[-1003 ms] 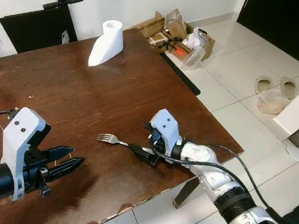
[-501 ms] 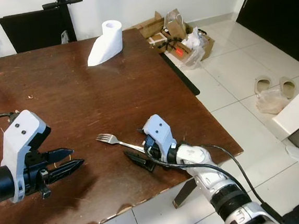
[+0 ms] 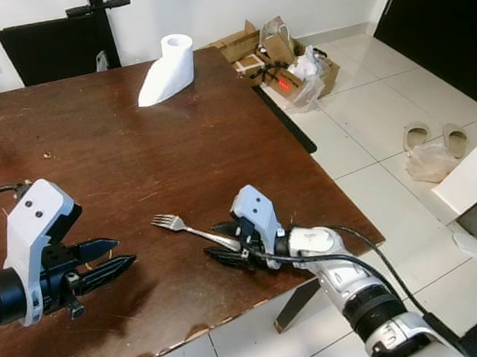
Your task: Setting the table
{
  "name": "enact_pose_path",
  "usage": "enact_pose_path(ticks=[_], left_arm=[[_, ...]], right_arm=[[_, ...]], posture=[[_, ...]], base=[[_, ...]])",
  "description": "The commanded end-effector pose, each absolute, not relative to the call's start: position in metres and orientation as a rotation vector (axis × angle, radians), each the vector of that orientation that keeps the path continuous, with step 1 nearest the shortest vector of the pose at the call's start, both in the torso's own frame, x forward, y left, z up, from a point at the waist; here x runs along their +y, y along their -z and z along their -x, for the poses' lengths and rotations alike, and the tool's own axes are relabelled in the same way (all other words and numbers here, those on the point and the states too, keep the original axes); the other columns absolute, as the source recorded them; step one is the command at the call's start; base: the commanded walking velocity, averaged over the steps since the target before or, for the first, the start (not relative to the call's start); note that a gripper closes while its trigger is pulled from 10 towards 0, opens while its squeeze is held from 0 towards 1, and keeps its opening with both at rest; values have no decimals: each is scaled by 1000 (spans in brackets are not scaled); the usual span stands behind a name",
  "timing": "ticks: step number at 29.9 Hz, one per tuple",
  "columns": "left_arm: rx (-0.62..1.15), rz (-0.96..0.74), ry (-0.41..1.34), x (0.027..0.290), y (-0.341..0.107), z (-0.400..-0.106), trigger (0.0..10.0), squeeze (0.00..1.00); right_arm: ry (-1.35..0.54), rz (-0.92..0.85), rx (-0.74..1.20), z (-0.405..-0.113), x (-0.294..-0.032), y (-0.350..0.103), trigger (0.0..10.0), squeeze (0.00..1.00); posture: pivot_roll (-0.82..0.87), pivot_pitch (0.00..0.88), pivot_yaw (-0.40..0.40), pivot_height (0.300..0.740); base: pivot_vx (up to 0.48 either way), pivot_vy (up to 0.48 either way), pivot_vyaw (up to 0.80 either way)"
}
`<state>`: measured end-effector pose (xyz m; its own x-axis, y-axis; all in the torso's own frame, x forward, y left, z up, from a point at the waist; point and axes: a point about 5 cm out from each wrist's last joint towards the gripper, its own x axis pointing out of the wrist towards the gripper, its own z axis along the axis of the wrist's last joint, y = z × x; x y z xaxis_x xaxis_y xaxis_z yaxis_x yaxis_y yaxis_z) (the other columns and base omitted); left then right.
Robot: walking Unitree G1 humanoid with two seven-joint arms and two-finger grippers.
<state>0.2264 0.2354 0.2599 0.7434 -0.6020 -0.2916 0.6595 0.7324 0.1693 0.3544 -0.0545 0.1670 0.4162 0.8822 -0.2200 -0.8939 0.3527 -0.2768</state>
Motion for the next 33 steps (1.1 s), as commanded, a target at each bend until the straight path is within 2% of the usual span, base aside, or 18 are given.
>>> enact_pose_path(ticks=[1, 16, 18, 21, 22, 23, 27, 28, 33], left_arm=[[236, -268, 724, 232, -255, -224, 10000, 0], [228, -255, 722, 231, -254, -227, 10000, 0], [228, -249, 715, 231, -252, -228, 10000, 0], [186, -218, 610, 232, -248, -238, 10000, 0], [163, -197, 554, 233, -248, -244, 10000, 0], [122, -166, 474, 233, -249, -252, 10000, 0], [49, -131, 398, 228, -254, -261, 10000, 0], [11, -139, 370, 223, -256, -265, 10000, 0], [-30, -151, 359, 210, -258, -271, 10000, 0]], right_arm=[[-1149, 434, 152, -350, -62, -142, 0, 0], [-1116, 499, 223, -351, -75, -133, 0, 0], [-1087, 481, 207, -352, -76, -134, 0, 0], [-932, 347, 74, -362, -80, -156, 0, 0], [-888, 298, 27, -364, -82, -164, 3255, 0], [-815, 222, -41, -366, -86, -177, 10000, 0], [-689, 130, -145, -365, -97, -194, 10000, 0], [-589, 72, -204, -364, -109, -205, 10000, 0], [-428, 6, -283, -358, -130, -219, 10000, 0]], posture=[[299, 245, -21, 740], [288, 246, -21, 740], [286, 245, -20, 740], [279, 242, -13, 740], [274, 240, -9, 740], [274, 240, -9, 740], [252, 234, 9, 740], [242, 230, 19, 740], [215, 221, 38, 740]], base=[[0, 0, 0], [0, 0, 0], [0, 0, 0], [0, 0, 0], [0, 0, 0], [0, 0, 0], [0, 0, 0], [0, 0, 0], [0, 0, 0]])
